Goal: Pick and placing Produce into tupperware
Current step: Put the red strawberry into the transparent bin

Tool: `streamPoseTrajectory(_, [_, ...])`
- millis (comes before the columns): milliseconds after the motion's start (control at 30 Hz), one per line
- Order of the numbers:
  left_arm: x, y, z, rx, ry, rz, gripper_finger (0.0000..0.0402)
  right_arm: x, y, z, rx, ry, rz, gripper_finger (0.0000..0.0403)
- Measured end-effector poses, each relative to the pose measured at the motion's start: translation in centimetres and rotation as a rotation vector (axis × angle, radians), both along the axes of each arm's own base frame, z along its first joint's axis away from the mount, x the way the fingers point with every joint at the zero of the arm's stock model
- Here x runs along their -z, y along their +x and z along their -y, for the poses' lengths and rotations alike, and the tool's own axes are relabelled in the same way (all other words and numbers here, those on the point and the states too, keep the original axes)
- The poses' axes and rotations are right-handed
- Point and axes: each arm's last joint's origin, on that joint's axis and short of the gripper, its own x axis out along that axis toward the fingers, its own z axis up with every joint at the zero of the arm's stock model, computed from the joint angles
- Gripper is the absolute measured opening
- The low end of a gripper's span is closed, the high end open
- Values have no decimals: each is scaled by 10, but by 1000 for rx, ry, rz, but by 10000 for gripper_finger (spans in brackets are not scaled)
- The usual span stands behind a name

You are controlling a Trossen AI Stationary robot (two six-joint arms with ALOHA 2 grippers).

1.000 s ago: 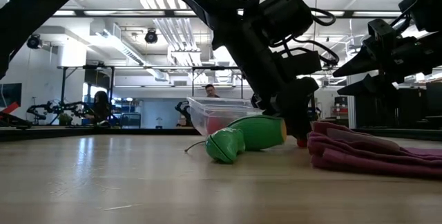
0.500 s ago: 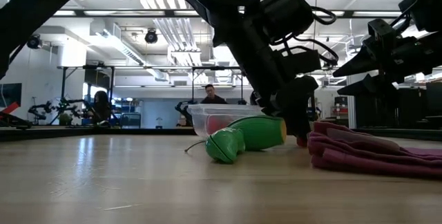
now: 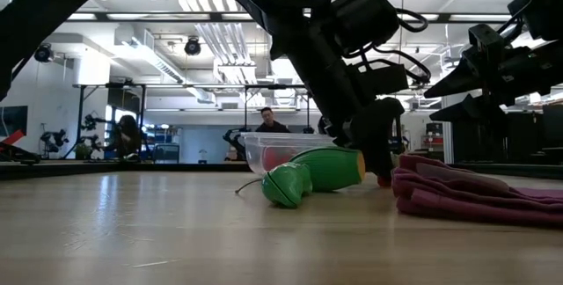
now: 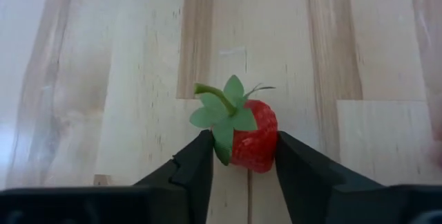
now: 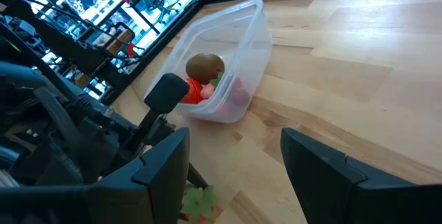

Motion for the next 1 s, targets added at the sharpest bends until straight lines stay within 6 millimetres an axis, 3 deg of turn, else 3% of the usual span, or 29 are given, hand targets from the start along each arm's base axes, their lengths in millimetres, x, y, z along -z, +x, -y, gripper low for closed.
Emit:
streamPoseTrajectory(267, [-6,0,0,-1,-1,3,118,0,0,0,0,0,0,219])
streamPoseTrajectory(567, [-54,-2,-2,-48,54,106,118,0,0,0,0,0,0,219])
streamPoseTrajectory(767, [-96,-31,-7,-133,167,33,117,0,0,0,0,0,0,219])
streamPoseTrajectory(1000, [-99,-59,-40,-298,246,-145,117,0,0,0,0,0,0,219])
